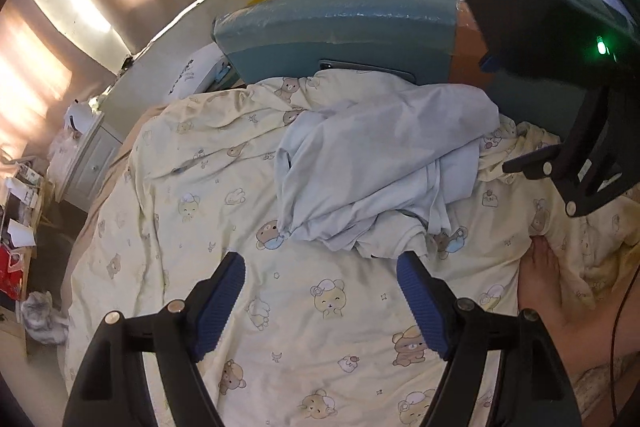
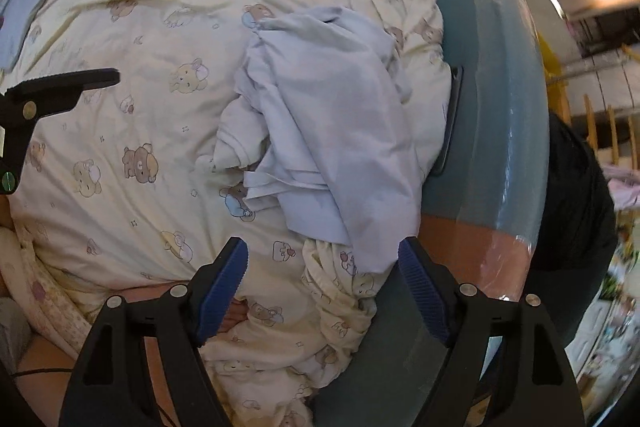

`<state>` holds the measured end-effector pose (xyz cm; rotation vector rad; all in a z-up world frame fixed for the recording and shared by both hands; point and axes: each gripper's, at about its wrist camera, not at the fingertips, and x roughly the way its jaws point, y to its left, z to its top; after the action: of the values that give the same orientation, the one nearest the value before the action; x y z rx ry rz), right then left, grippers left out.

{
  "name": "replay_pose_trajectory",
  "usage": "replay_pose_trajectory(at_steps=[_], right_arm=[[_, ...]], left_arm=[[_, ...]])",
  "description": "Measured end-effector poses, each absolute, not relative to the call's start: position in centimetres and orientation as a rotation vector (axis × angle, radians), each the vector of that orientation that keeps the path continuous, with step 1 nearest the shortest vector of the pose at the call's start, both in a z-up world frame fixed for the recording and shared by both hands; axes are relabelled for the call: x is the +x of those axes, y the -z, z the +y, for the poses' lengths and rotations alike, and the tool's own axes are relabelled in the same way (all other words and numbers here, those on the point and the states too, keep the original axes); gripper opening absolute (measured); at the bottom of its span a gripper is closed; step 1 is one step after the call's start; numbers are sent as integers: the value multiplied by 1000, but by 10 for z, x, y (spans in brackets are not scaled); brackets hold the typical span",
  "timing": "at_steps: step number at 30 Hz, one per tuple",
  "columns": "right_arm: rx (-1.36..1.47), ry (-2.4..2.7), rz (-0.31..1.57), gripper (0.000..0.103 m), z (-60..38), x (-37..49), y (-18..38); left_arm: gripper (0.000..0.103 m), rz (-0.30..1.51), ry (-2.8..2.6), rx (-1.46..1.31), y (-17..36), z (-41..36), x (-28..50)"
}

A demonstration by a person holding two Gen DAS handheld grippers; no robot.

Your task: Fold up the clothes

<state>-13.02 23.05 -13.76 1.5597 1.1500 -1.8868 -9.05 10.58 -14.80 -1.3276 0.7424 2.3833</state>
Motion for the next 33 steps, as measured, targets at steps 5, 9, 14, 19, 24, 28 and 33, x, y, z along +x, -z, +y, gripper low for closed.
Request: replay_pose_trajectory(at_steps=[5, 9, 14, 19, 24, 28, 33], right_arm=[[1546, 1923, 1144, 82, 236, -144, 144], [1587, 1986, 1139, 82, 250, -172, 160], [1566, 1981, 1112, 82, 262, -197, 182], [1547, 1954, 1120, 81, 266, -222, 208], [1628, 1822, 1251, 38, 253, -217, 240], [1562, 1907, 1191, 3, 247, -220, 209], [1261, 2210, 826, 3, 225, -216, 73]], left_arm=[[79, 711, -2364, -1388, 154, 100, -93], [79, 653, -2372, -1426, 154, 91, -99], [79, 512, -2405, -1483, 146, 67, -112], [79, 378, -2436, -1574, 146, 37, -127], [79, 292, -2472, -1637, 148, 9, -138], [79, 253, -2507, -1638, 138, -7, -145], [79, 234, -2561, -1602, 118, -24, -143]])
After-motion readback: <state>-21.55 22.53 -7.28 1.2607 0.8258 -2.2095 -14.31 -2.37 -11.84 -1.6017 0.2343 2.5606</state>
